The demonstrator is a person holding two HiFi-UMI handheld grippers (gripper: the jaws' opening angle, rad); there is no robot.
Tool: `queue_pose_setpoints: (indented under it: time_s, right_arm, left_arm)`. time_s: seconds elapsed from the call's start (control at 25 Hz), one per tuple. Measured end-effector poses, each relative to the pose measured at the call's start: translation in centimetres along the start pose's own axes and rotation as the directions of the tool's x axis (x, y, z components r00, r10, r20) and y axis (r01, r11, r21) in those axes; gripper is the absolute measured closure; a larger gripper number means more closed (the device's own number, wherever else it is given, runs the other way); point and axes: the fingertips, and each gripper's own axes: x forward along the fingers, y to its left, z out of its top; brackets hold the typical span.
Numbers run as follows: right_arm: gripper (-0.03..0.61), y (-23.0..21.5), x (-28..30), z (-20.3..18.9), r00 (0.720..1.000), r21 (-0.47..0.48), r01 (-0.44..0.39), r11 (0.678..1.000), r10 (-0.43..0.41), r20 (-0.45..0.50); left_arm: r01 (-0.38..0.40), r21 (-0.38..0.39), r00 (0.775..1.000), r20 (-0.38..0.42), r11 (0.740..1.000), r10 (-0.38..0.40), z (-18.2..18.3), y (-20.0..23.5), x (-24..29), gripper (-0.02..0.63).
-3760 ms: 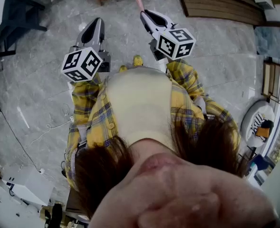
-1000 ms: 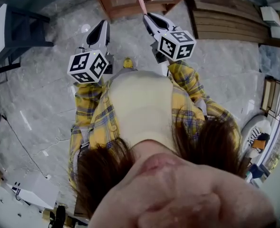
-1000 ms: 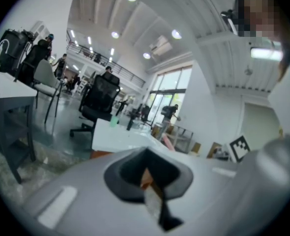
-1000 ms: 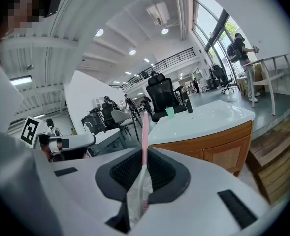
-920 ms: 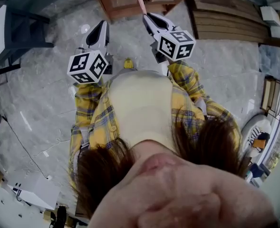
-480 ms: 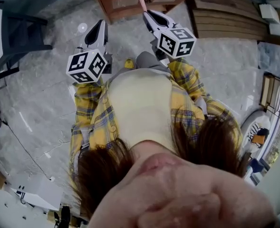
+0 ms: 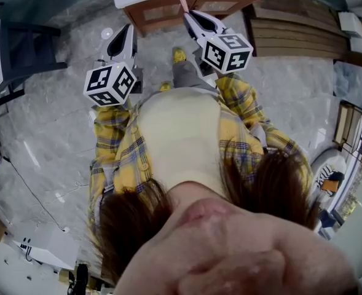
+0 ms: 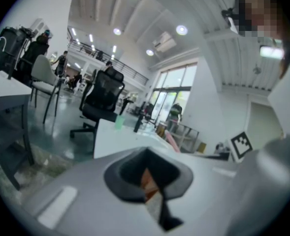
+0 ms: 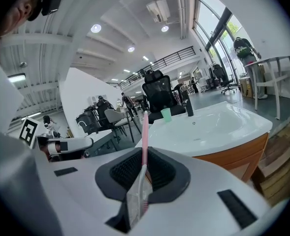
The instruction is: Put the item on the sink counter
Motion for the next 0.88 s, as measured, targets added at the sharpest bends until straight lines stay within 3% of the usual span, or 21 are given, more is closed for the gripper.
queue_pose_setpoints:
  time_s: [0.88]
  right_arm:
    - [0.538, -8.7, 8.8, 7.0, 0.989, -0.027, -0.137, 0.99, 0.136, -0.062]
  left_arm:
    - [-0.098, 0.012, 0.995, 0.027, 0.995, 0.097, 5.1, 0.5, 13.2, 0.607]
